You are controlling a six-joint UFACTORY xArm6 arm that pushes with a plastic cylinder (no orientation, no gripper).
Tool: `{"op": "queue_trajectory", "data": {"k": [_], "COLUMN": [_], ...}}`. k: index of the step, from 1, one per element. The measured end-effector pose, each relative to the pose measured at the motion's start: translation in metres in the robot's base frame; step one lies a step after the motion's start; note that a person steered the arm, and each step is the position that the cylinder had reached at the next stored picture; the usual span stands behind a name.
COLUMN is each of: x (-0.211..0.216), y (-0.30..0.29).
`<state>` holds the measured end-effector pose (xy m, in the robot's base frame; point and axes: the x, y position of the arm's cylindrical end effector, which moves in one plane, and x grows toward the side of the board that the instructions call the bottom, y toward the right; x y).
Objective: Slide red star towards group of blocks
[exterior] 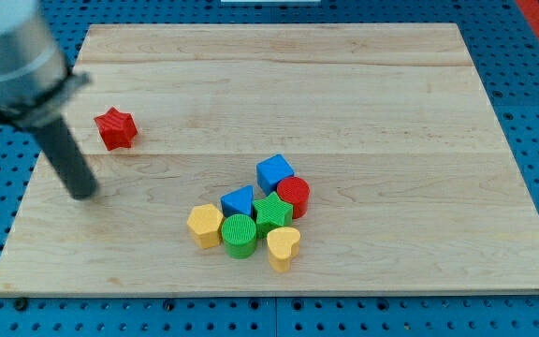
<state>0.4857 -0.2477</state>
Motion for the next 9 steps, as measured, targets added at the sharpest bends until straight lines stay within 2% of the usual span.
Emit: {"op": "queue_trajectory", "data": {"k": [1, 2, 4, 5, 6, 7, 8, 9], "x": [-0.044, -0.063, -0.084, -0.050, -0.062, -0.107, -0.115, -0.107], "y": [-0.056, -0.024, 0.054, 0.148, 0.187, 0.184, 0.224, 0.288]}}
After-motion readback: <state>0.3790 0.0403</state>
